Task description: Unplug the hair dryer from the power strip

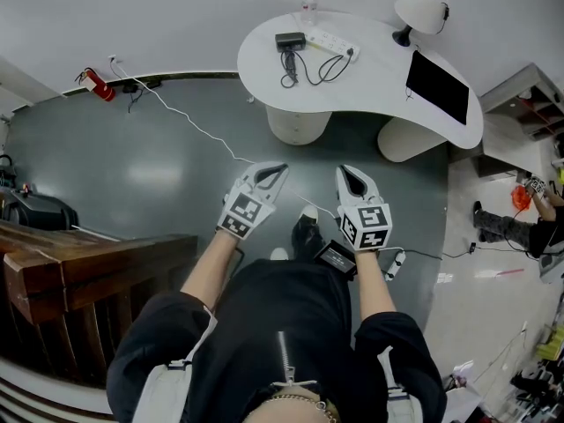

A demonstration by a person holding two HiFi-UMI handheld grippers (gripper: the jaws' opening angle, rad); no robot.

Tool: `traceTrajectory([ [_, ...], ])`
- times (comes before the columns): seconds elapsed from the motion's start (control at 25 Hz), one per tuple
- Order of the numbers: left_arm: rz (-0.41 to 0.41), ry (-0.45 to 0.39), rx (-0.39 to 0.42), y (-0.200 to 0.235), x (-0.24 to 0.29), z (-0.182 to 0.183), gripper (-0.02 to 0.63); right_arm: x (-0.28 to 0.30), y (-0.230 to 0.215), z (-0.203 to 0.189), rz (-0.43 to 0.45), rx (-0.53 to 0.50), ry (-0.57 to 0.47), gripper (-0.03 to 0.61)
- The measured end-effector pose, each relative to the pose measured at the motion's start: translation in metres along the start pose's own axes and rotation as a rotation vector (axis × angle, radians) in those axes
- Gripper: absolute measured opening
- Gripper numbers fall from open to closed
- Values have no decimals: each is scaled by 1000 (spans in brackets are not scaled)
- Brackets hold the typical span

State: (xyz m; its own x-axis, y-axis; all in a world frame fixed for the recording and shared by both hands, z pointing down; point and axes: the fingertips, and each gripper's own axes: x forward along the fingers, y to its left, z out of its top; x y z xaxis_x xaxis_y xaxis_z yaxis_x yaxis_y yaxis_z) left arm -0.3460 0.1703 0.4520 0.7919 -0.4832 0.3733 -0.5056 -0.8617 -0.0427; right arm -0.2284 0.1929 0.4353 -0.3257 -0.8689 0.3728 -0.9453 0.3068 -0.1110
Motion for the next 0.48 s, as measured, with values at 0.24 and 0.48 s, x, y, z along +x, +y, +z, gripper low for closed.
traceTrajectory([
  [0.24,9,13,-3,23,40,17,12,28,-38,17,13,4,9,5],
  [0.48,27,26,-8,45,76,33,12,52,-75,38,28,4,4,5],
])
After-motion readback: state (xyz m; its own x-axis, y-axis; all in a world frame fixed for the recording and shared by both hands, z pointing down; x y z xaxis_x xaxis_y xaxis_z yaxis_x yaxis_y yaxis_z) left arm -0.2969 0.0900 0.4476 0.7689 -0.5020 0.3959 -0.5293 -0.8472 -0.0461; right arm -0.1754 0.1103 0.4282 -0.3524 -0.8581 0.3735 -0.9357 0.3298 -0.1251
